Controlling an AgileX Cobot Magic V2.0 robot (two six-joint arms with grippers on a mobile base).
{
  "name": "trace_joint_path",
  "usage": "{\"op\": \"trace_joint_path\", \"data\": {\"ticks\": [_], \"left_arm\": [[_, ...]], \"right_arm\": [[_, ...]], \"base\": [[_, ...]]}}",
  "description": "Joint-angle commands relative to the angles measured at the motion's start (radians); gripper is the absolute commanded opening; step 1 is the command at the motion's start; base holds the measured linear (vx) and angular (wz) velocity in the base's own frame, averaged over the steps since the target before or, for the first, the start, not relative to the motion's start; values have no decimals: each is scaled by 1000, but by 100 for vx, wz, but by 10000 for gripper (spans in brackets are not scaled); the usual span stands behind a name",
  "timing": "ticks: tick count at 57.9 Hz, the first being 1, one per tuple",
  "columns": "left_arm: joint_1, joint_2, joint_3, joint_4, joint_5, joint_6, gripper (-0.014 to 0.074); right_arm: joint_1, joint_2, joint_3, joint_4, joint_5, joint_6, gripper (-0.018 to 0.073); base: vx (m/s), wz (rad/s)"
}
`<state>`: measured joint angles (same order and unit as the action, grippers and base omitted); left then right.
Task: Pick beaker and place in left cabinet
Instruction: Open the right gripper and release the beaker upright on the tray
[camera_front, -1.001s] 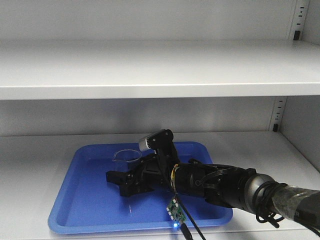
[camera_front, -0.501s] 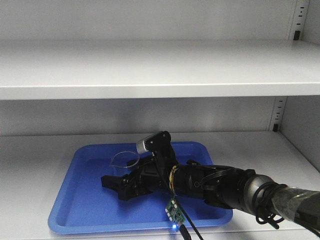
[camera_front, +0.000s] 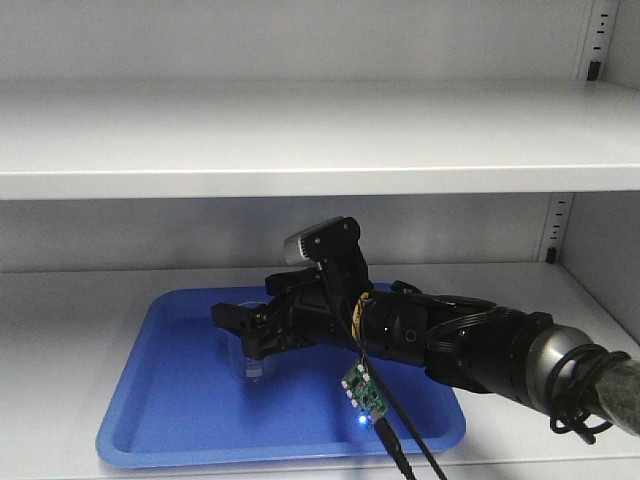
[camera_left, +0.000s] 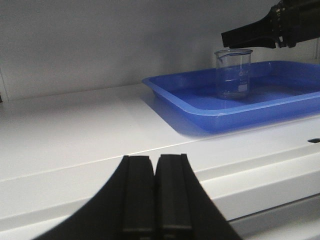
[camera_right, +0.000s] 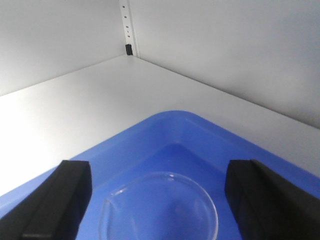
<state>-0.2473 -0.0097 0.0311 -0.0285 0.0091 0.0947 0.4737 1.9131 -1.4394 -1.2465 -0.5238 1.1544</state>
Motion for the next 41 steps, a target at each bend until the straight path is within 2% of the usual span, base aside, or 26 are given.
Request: {"op": "trace_joint_path", "data": {"ticks": [1,11,15,20,24,29,38,41], "left_arm": [[-6,-18,16,-8,-85,-3,1],[-6,-18,16,-8,-85,-3,1],[-6,-18,16,-8,-85,-3,1],[-6,-18,16,-8,-85,-3,1],[-6,-18,16,-8,-85,-3,1],[-6,-18,16,-8,-85,-3,1],[-6,-18,16,-8,-85,-3,1],[-6,-18,16,-8,-85,-3,1]], "right_arm": [[-4,-74,-28,34,-22,-9,585],[-4,-98,-28,34,-22,-7,543],[-4,-110,-27,31,-18,0,479],[-4,-126,-26,-8,-16,56,337],[-4,-136,-24,-82,-13,137,188],[-4,-145,-24,-236,-14,272,-17],[-4,-166,-24,-524,-43,514,-7],[-6,-174,-19,-543,-57,569,-6]], "base": [[0,0],[0,0],[0,0],[0,0],[0,0],[0,0],[0,0],[0,0]]}}
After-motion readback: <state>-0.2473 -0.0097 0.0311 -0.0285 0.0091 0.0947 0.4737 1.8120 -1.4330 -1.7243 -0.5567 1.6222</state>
